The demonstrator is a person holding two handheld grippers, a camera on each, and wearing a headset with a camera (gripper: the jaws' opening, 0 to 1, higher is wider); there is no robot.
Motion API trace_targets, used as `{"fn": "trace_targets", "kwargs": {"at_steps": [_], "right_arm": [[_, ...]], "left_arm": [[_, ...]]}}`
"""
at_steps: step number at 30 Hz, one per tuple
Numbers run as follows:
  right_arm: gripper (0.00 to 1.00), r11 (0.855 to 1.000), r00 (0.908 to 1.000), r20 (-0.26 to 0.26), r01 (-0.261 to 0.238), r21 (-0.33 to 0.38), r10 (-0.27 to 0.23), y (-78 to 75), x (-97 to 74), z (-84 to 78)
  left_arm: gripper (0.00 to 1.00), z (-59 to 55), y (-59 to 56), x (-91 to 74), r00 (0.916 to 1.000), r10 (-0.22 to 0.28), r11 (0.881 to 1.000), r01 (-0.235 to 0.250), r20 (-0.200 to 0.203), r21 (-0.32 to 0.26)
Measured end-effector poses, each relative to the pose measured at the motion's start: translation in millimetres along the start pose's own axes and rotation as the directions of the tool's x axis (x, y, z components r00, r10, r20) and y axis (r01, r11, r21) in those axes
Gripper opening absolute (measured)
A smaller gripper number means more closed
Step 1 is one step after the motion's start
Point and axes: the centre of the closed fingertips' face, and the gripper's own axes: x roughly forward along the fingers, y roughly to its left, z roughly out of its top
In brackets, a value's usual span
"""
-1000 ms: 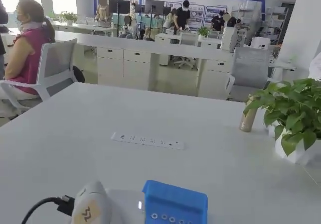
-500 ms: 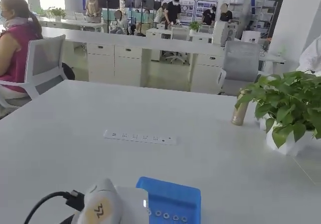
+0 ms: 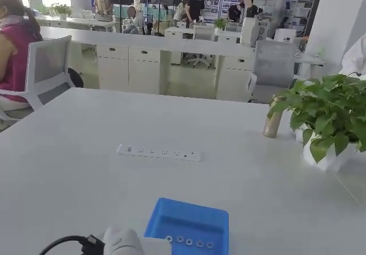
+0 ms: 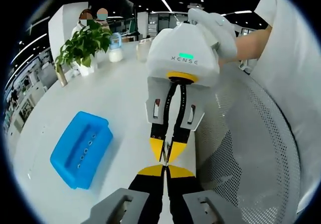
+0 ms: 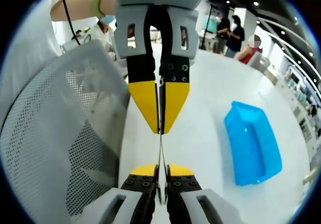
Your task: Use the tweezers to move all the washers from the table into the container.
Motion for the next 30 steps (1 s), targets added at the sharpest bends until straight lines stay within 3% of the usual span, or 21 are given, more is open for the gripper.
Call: {"fn": "trace_targets", "kwargs": {"at_steps": [11,16,19,21,23,24,26,27,29,30], "right_arm": [[0.04,1.0,0.9999,-0.001,0.015,0.019,-0.015,0.2,1.8,2.1],[0.08,0.993,0.9985,0.052,0.008,0.115,-0.014,2.7,7.5,4.5],[0.15,0.966,0.9874,0.157,-0.019,0.256,-0.022,4.9,4.0,10.0],[0.19,0.929,0.9673,0.246,-0.036,0.369,-0.06,4.0,-6.5,11.7],[0.24,0.9,0.9468,0.303,-0.035,0.435,-0.109,0.2,-17.9,12.0],[0.27,0.876,0.9297,0.333,-0.025,0.482,-0.157,-4.0,-27.8,11.2],[0.32,0.847,0.9067,0.357,0.0,0.532,-0.224,-11.1,-42.4,7.7],[0.34,0.83,0.8909,0.36,0.033,0.557,-0.277,-16.8,-52.7,3.3],[0.36,0.796,0.8803,0.303,0.126,0.593,-0.365,-26.9,-69.4,-9.9],[0.37,0.771,0.8711,0.269,0.174,0.613,-0.411,-32.5,-76.9,-16.3]], "left_arm": [[0.0,-5.0,1.4,0.5,0.9988,0.023,1.0,-0.022,-0.042,0.02],[0.0,-15.3,-1.6,2.2,0.9971,0.005,1.0,-0.004,-0.076,0.005],[0.0,-19.8,-0.9,3.2,0.9961,0.001,1.0,-0.002,-0.088,-0.014],[0.0,-25.0,-0.2,4.9,0.9946,-0.004,1.0,0.002,-0.103,-0.025],[0.0,-33.6,0.3,8.0,0.9916,-0.014,0.999,0.01,-0.129,-0.032],[0.0,-37.0,0.5,9.1,0.9901,-0.017,0.999,0.012,-0.139,-0.034],[0.0,-44.6,0.8,12.5,0.9862,-0.025,0.999,0.019,-0.163,-0.04],[0.0,-47.0,0.9,13.6,0.9848,-0.029,0.999,0.022,-0.171,-0.044],[0.0,-52.3,-0.3,16.2,0.9799,-0.042,0.998,0.032,-0.195,-0.051],[0.0,-55.1,-0.2,17.6,0.9761,-0.043,0.998,0.033,-0.213,-0.049]]}}
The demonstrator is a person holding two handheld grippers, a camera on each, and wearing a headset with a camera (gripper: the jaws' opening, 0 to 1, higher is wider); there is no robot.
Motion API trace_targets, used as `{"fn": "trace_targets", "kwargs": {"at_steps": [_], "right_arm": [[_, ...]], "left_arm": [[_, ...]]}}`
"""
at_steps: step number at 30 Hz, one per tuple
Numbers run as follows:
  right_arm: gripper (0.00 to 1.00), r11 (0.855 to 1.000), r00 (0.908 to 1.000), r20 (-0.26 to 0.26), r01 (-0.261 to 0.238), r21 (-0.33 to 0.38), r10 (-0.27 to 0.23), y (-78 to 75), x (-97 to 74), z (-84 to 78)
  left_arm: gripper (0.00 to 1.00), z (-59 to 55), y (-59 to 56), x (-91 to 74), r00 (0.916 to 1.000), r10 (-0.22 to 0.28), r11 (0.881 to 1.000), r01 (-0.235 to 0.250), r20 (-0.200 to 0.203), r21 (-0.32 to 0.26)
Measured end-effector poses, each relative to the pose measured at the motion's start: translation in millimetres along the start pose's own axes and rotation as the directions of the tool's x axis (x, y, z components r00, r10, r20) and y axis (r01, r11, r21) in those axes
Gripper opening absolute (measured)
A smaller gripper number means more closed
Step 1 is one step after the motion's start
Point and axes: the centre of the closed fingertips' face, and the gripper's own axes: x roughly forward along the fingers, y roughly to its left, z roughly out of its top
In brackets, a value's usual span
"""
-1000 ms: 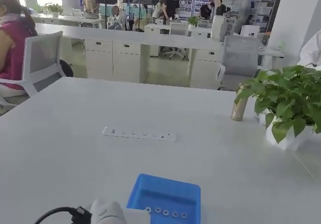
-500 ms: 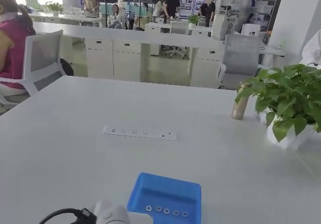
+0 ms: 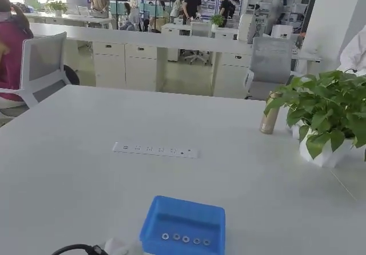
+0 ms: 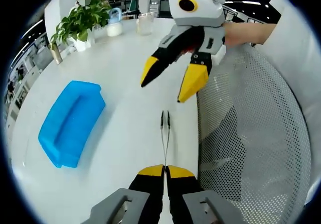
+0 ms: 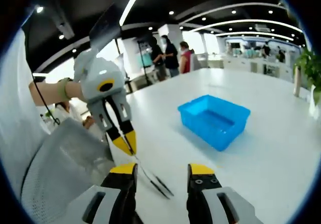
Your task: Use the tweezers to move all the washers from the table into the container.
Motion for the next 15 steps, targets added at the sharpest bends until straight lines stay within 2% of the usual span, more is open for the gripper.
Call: {"fn": "trace_targets", "kwargs": {"at_steps": [2,3,4,6,9,11,12,13,14,15], "right_arm": [[0.39,0.993,0.9936,-0.001,0.113,-0.019,-0.113,-18.6,-15.1,2.7],[0.41,0.98,0.9806,0.011,0.196,-0.036,-0.196,-30.8,-25.0,6.7],[0.44,0.974,0.9749,0.018,0.223,-0.048,-0.222,-34.5,-30.4,9.1],[0.49,0.954,0.956,0.034,0.293,-0.069,-0.291,-50.6,-42.0,11.2],[0.53,0.923,0.93,0.061,0.367,-0.116,-0.362,-59.7,-57.5,19.2],[0.55,0.909,0.9154,0.101,0.4,-0.114,-0.39,-62.7,-66.5,25.6],[0.58,0.901,0.9022,0.138,0.423,-0.099,-0.409,-65.8,-71.3,29.9],[0.61,0.898,0.8965,0.154,0.431,-0.091,-0.415,-66.7,-72.8,31.9],[0.64,0.894,0.8853,0.192,0.443,-0.07,-0.424,-70.0,-76.2,35.4],[0.69,0.895,0.879,0.217,0.444,-0.047,-0.425,-71.1,-77.4,38.5]], "left_arm": [[0.0,-3.6,0.2,1.6,0.9994,0.0,1.0,-0.001,-0.035,-0.003],[0.0,-3.2,1.0,2.9,0.999,0.007,1.0,-0.006,-0.044,0.002],[0.0,-3.9,1.3,3.5,0.9985,0.008,1.0,-0.008,-0.053,0.0],[0.0,-6.3,1.7,6.0,0.9968,0.006,1.0,-0.006,-0.08,-0.004],[0.0,-14.2,3.9,10.1,0.9892,0.008,1.0,-0.008,-0.146,0.002],[0.0,-18.5,4.2,13.3,0.9818,0.01,1.0,-0.006,-0.19,0.019],[0.0,-19.9,3.6,14.4,0.9788,0.006,1.0,-0.003,-0.205,0.015],[0.0,-20.3,2.1,14.4,0.9764,0.003,1.0,0.0,-0.216,0.014],[0.0,-20.4,2.3,15.8,0.9748,0.005,1.0,0.0,-0.223,0.02],[0.0,-21.4,2.6,16.9,0.9717,0.005,1.0,0.0,-0.236,0.021]]}}
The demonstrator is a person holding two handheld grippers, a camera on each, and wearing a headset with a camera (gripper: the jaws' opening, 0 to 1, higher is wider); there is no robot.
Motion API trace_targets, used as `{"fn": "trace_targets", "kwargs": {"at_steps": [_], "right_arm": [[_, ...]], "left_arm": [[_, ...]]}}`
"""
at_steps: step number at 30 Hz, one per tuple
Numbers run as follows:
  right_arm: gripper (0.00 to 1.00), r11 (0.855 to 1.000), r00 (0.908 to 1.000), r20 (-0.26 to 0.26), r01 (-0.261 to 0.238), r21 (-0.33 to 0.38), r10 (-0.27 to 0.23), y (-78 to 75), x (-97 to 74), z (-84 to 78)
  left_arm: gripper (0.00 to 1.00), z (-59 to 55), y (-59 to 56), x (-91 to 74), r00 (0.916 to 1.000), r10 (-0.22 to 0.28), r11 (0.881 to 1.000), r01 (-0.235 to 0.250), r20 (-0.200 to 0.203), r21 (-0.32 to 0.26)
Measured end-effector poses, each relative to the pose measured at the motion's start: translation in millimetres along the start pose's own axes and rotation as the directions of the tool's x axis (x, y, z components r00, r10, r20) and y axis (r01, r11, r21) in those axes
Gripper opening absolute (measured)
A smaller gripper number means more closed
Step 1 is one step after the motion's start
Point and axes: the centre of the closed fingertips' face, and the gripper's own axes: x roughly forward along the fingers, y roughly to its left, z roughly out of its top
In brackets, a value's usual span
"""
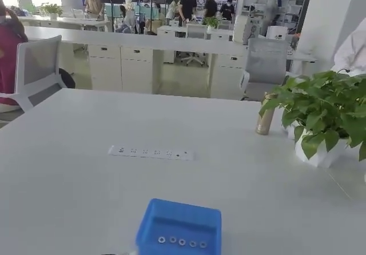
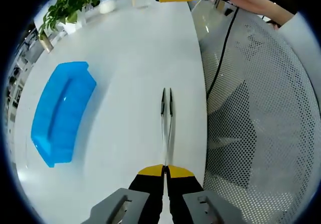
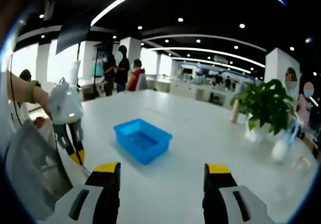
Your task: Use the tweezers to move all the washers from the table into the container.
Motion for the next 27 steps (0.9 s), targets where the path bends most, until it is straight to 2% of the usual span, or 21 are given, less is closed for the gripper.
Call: {"fn": "trace_targets", "kwargs": {"at_steps": [1,3,9,12,19,23,25,27], "right_arm": [[0.73,1.0,0.9997,0.019,0.012,0.028,-0.012,-4.7,0.9,1.9],[0.79,0.999,0.9988,0.037,0.031,0.027,-0.032,-7.6,1.9,5.7],[0.79,1.0,0.9992,0.04,0.008,0.014,-0.008,-0.6,3.9,8.7],[0.8,1.0,0.9987,0.052,-0.004,0.014,0.004,2.7,5.5,11.4],[0.8,1.0,0.9993,0.037,-0.007,0.018,0.006,3.2,6.2,8.8],[0.81,0.999,0.9996,0.02,0.02,-0.024,-0.02,1.4,5.0,6.9],[0.82,0.999,0.9996,0.018,0.025,-0.041,-0.024,2.6,5.2,7.0],[0.83,0.998,0.9996,0.016,0.023,-0.051,-0.023,3.3,5.2,7.3]], "left_arm": [[0.0,-0.3,0.0,0.6,1.0,0.0,1.0,0.0,-0.007,0.0],[0.0,-1.6,0.2,1.8,0.9997,-0.001,1.0,0.001,-0.025,0.003],[0.0,-6.7,-0.6,2.0,0.9983,-0.012,1.0,0.011,-0.057,-0.008],[0.0,-6.6,-0.7,1.3,0.9985,-0.008,1.0,0.007,-0.055,-0.011],[0.0,-8.6,1.0,1.5,0.9964,0.01,1.0,-0.008,-0.084,0.02],[0.0,-14.5,4.0,0.1,0.9976,0.014,1.0,-0.016,-0.068,-0.019],[0.0,-15.5,4.9,-4.3,0.9993,0.023,0.997,-0.025,-0.031,-0.067],[0.07,-15.9,0.8,-10.0,0.9999,-0.002,0.993,0.004,0.013,-0.12]]}}
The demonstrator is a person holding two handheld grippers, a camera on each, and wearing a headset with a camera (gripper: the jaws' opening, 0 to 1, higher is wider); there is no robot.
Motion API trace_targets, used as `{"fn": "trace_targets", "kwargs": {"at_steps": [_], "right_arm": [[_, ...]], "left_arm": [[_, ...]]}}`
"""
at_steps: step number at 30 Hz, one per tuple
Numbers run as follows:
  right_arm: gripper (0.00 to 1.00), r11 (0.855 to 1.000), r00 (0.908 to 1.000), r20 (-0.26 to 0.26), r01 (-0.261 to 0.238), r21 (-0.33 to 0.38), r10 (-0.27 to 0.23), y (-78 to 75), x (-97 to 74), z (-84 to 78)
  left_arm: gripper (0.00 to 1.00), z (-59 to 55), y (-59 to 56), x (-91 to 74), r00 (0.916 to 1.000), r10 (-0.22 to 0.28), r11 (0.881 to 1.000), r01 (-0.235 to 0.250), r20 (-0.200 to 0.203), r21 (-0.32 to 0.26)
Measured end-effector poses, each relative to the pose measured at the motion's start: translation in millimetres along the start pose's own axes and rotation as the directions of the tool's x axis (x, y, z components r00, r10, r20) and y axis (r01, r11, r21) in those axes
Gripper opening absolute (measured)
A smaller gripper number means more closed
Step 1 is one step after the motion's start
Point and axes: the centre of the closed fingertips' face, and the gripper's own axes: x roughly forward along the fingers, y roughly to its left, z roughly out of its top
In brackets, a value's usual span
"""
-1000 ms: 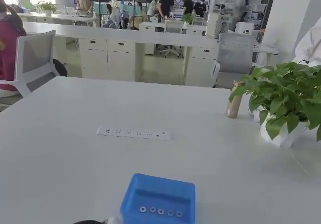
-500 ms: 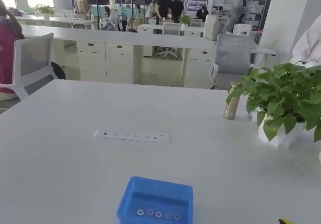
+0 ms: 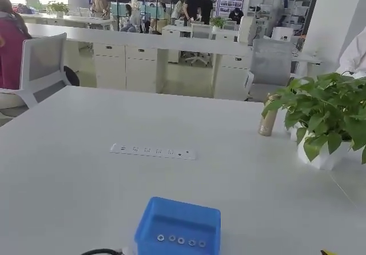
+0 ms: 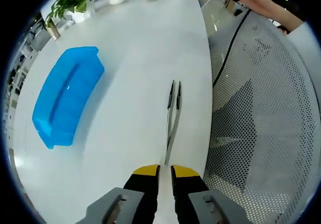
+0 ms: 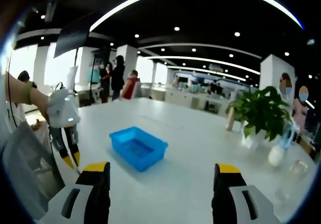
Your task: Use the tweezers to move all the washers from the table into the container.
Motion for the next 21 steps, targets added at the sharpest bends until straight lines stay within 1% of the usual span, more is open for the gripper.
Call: {"fn": "trace_targets", "kwargs": {"at_steps": [2,3,4,5,6,7,8,9,10,11,12,13,14,15,16,17,18,19,20,21], "right_arm": [[0.83,1.0,1.0,-0.003,0.0,0.0,0.0,-0.1,-0.1,-0.3],[0.83,1.0,1.0,0.001,-0.001,0.005,0.001,0.2,-0.3,0.7],[0.83,1.0,1.0,0.004,0.0,0.006,0.0,0.1,-0.5,1.3],[0.83,1.0,1.0,0.009,0.003,0.008,-0.003,-0.6,-0.8,2.3],[0.83,1.0,0.9999,0.013,0.004,0.012,-0.004,-1.0,-0.9,2.9],[0.83,1.0,0.9998,0.02,0.004,0.018,-0.004,-2.1,-0.9,3.3],[0.83,1.0,0.9998,0.022,0.003,0.022,-0.004,-2.2,-0.8,3.3],[0.83,1.0,0.9997,0.023,0.004,0.027,-0.004,-2.4,-0.6,3.4],[0.84,1.0,0.9998,0.022,0.004,0.03,-0.004,-2.7,-0.5,3.1],[0.84,0.999,0.9998,0.021,0.002,0.034,-0.003,-2.6,0.1,2.6],[0.84,0.999,0.9998,0.021,0.0,0.036,-0.001,-2.6,0.5,2.3],[0.85,0.999,0.9997,0.024,-0.002,0.037,0.002,-2.2,0.9,2.7],[0.85,0.999,0.9995,0.03,-0.005,0.036,0.004,-1.7,1.1,3.7],[0.85,0.999,0.9992,0.04,-0.006,0.032,0.005,-1.2,0.7,5.6],[0.85,1.0,0.9988,0.049,-0.004,0.03,0.002,-1.2,0.2,7.3],[0.85,0.999,0.9983,0.059,-0.003,0.032,0.001,-1.1,-0.8,9.3],[0.85,0.999,0.998,0.063,-0.002,0.036,0.0,-1.1,-1.0,10.0],[0.85,0.999,0.9978,0.067,-0.001,0.04,-0.002,-1.4,-1.1,11.0],[0.85,0.999,0.9977,0.068,-0.001,0.044,-0.002,-1.4,-1.1,11.1],[0.85,0.999,0.9977,0.068,-0.001,0.049,-0.003,-1.9,-0.9,10.7]], "left_arm": [[0.15,1.6,4.1,-5.8,0.9992,0.021,0.999,-0.02,0.034,-0.03],[0.17,4.6,7.5,-9.7,0.9971,0.039,0.998,-0.036,0.065,-0.043],[0.18,8.9,10.6,-15.5,0.9923,0.056,0.996,-0.049,0.111,-0.069],[0.2,13.4,13.5,-20.6,0.9853,0.075,0.994,-0.061,0.153,-0.095],[0.22,19.7,17.9,-27.1,0.9706,0.103,0.987,-0.072,0.218,-0.143],[0.24,23.4,20.7,-31.7,0.958,0.122,0.981,-0.077,0.259,-0.177],[0.31,29.8,25.6,-39.1,0.931,0.159,0.968,-0.081,0.329,-0.239],[0.35,34.0,28.1,-43.8,0.9103,0.178,0.958,-0.073,0.374,-0.279],[0.38,37.5,30.0,-50.3,0.885,0.196,0.939,-0.045,0.422,-0.341],[0.4,40.1,33.3,-55.2,0.863,0.219,0.929,-0.042,0.455,-0.368],[0.42,43.2,38.1,-61.0,0.8339,0.251,0.921,-0.051,0.491,-0.385],[0.46,47.3,45.7,-70.4,0.7832,0.303,0.906,-0.06,0.543,-0.42],[0.5,48.1,49.4,-76.5,0.7532,0.336,0.887,-0.053,0.565,-0.458],[0.52,49.8,54.6,-87.0,0.6993,0.384,0.866,-0.045,0.603,-0.498],[0.55,50.9,57.8,-95.3,0.6565,0.419,0.851,-0.043,0.627,-0.524],[0.58,51.5,63.0,-108.6,0.5851,0.476,0.825,-0.039,0.657,-0.564],[0.61,51.9,66.6,-117.7,0.5282,0.513,0.81,-0.039,0.676,-0.585],[0.67,51.1,69.7,-128.4,0.4602,0.557,0.789,-0.032,0.692,-0.613],[0.7,49.9,70.6,-133.4,0.4252,0.58,0.779,-0.041,0.695,-0.625],[0.72,47.1,70.2,-134.0,0.4196,0.592,0.776,-0.067,0.688,-0.627]]}}
